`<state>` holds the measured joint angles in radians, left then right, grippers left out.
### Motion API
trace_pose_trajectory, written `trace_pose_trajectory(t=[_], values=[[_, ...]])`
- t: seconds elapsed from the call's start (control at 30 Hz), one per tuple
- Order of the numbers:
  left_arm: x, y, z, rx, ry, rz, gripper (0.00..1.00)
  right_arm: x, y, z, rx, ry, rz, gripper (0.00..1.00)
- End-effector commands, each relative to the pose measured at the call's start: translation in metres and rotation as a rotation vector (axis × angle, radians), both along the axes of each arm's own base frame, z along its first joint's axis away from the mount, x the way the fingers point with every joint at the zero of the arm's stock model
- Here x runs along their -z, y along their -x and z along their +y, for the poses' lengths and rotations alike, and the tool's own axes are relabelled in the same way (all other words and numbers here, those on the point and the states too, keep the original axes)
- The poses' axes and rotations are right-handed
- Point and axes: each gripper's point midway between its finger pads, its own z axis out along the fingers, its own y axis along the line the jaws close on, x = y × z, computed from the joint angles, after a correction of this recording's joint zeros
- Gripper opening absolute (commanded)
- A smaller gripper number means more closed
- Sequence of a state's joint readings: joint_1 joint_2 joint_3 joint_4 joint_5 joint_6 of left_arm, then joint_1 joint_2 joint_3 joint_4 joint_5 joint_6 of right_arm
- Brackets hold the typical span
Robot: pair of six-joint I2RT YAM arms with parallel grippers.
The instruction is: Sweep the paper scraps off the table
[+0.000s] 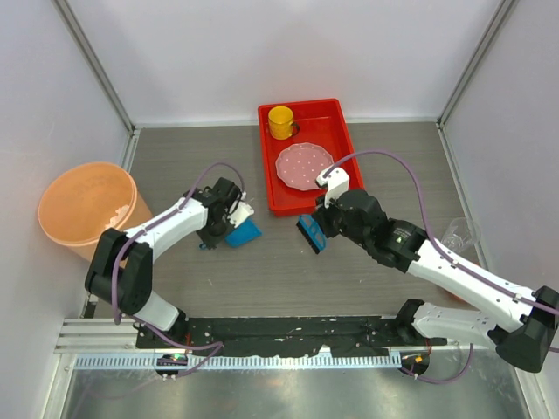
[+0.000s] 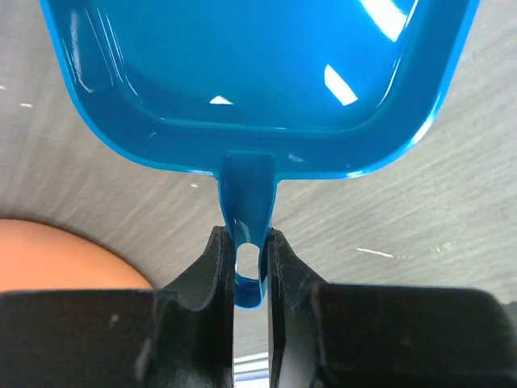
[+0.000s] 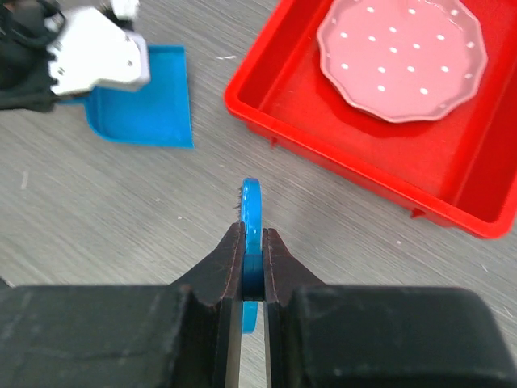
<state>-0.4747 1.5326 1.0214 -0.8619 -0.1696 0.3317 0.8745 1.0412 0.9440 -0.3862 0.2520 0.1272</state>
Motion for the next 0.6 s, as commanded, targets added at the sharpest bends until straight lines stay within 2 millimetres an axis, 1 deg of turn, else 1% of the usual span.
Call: trace_pose_trajectory(t=[0.0, 0.17, 0.33, 0.4, 0.57], values=[[0.005, 0.025, -0.003, 0.061, 0.064, 0.08, 0.0, -0.031, 0.002, 0.032, -0.11, -0.152, -0.057, 0.01], [0.015, 0.036, -0.006, 0.093, 0.09, 0.112, 0.0, -0.029, 0.002, 0.037, -0.116, -0.163, -0.044, 0.01], [0.013, 0.038, -0.006, 0.099, 0.096, 0.124, 0.0, -0.025, 0.003, 0.037, -0.114, -0.157, -0.032, 0.01], [0.014, 0.043, -0.005, 0.103, 0.099, 0.137, 0.0, -0.025, 0.004, 0.037, -0.111, -0.16, -0.03, 0.01], [0.025, 0.053, 0.0, 0.115, 0.08, 0.175, 0.0, -0.024, 0.003, 0.038, -0.108, -0.167, -0.027, 0.01]])
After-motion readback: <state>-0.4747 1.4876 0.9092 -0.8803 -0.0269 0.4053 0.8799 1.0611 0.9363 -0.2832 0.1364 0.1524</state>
